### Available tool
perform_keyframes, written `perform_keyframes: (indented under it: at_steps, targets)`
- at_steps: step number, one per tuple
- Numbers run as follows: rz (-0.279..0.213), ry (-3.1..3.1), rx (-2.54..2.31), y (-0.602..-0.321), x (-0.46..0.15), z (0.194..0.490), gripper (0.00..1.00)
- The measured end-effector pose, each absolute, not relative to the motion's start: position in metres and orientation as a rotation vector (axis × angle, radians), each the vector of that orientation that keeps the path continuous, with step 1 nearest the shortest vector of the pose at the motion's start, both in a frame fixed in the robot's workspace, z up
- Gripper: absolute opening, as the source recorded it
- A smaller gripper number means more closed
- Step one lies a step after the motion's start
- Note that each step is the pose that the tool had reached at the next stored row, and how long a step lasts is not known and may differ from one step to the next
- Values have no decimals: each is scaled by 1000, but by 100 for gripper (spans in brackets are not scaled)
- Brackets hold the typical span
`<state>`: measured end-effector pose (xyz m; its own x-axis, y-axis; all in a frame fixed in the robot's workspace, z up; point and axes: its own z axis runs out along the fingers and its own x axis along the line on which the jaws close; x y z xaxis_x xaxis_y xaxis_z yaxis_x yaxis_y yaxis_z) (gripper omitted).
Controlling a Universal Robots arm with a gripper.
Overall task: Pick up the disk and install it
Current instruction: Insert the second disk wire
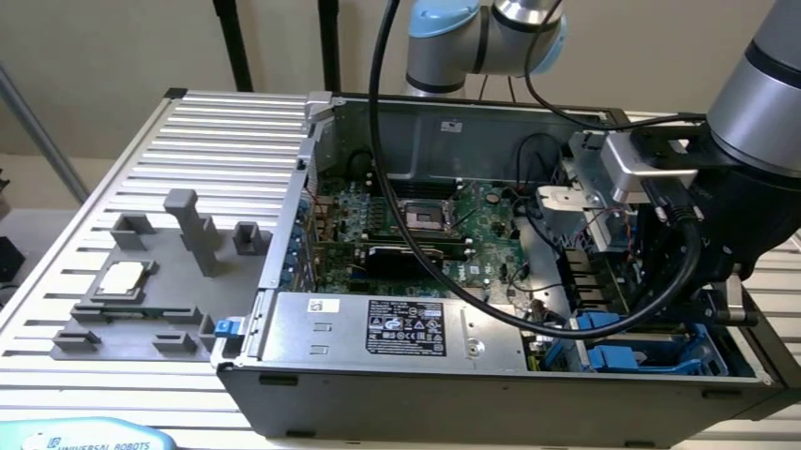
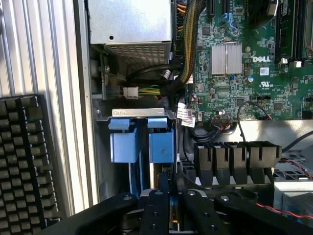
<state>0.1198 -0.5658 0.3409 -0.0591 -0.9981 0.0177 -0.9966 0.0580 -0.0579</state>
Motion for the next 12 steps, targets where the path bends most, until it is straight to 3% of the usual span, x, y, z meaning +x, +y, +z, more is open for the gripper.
perform_keyframes:
  at_steps: [12]
  targets:
    - [-84,2257,-2144,-566,120,343,16]
